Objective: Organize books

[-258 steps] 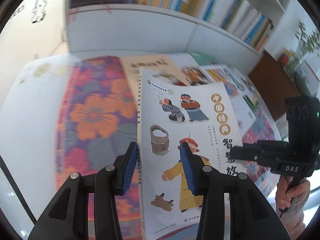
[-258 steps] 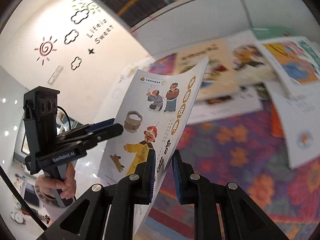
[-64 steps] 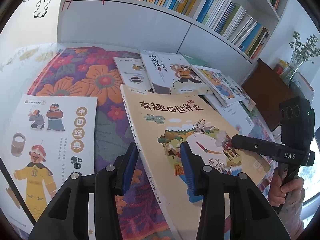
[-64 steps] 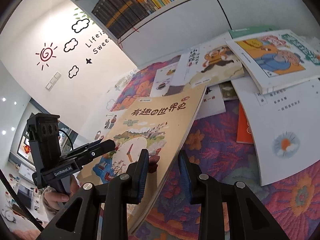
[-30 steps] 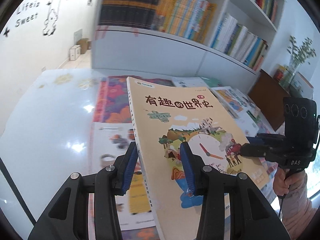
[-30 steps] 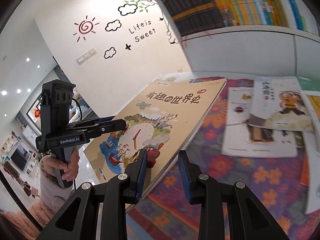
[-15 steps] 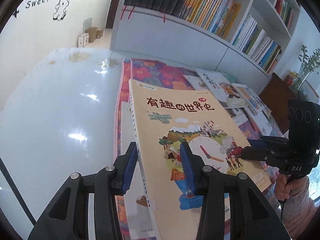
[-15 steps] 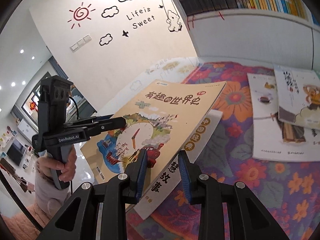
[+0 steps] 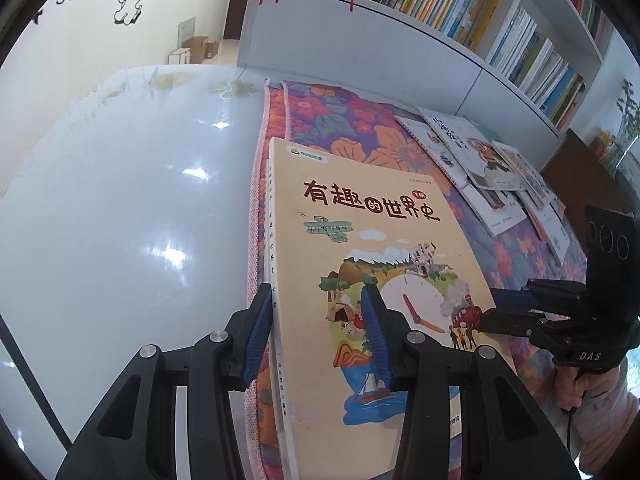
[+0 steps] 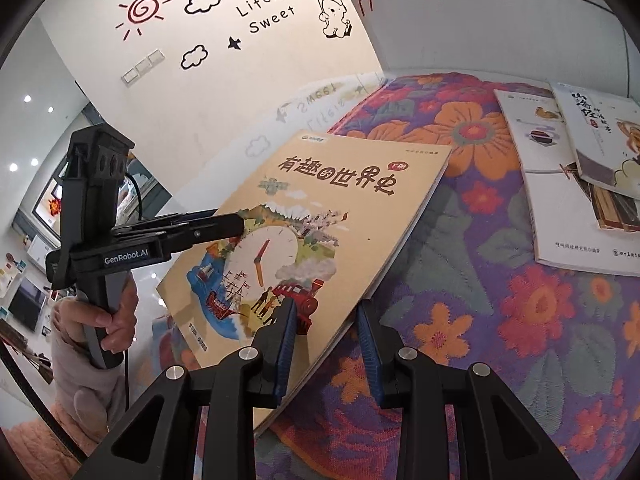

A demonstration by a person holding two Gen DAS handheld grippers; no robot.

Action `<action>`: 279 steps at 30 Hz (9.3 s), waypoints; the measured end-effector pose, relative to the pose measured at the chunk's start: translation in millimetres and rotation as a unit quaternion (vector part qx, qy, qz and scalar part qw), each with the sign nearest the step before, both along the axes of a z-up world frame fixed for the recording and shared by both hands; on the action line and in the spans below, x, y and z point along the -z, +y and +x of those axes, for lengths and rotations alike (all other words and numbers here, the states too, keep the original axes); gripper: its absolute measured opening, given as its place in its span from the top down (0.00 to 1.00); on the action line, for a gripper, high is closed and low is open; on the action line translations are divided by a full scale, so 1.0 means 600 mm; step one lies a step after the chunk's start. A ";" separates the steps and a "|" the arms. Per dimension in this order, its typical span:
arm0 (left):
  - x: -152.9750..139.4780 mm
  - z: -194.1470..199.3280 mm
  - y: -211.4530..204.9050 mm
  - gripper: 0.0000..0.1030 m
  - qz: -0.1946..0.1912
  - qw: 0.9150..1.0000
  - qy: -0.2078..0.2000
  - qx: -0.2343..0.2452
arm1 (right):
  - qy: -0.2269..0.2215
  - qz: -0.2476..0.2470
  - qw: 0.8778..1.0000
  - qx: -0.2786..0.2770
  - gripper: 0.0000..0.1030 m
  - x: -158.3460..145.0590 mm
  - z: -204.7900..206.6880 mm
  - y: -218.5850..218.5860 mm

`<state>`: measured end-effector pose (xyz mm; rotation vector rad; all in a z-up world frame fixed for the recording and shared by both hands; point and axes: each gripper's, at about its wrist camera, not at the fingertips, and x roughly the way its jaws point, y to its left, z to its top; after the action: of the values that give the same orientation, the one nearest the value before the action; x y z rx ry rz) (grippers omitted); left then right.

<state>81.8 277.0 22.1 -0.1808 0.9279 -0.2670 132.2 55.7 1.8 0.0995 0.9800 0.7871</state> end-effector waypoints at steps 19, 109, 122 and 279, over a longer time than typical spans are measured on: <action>0.005 -0.003 -0.013 0.54 0.044 0.999 0.002 -0.009 | 0.007 0.003 1.000 0.004 0.70 0.001 0.007 -0.003; -0.045 0.386 -0.756 0.51 0.017 0.969 -0.044 0.241 | -0.013 0.129 0.908 0.399 0.63 -0.025 0.049 -0.621; -0.049 0.436 -0.762 0.51 0.019 0.976 -0.006 0.216 | -0.012 0.139 0.890 0.434 0.62 -0.026 0.043 -0.655; -0.139 0.019 -0.334 0.76 -0.037 0.988 -0.003 0.148 | -0.040 0.053 0.992 0.106 0.83 -0.170 -0.117 -0.380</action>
<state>93.2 76.5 105.7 -0.1092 0.9398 -0.5765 61.8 -172.6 103.8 0.2571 0.8365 0.6423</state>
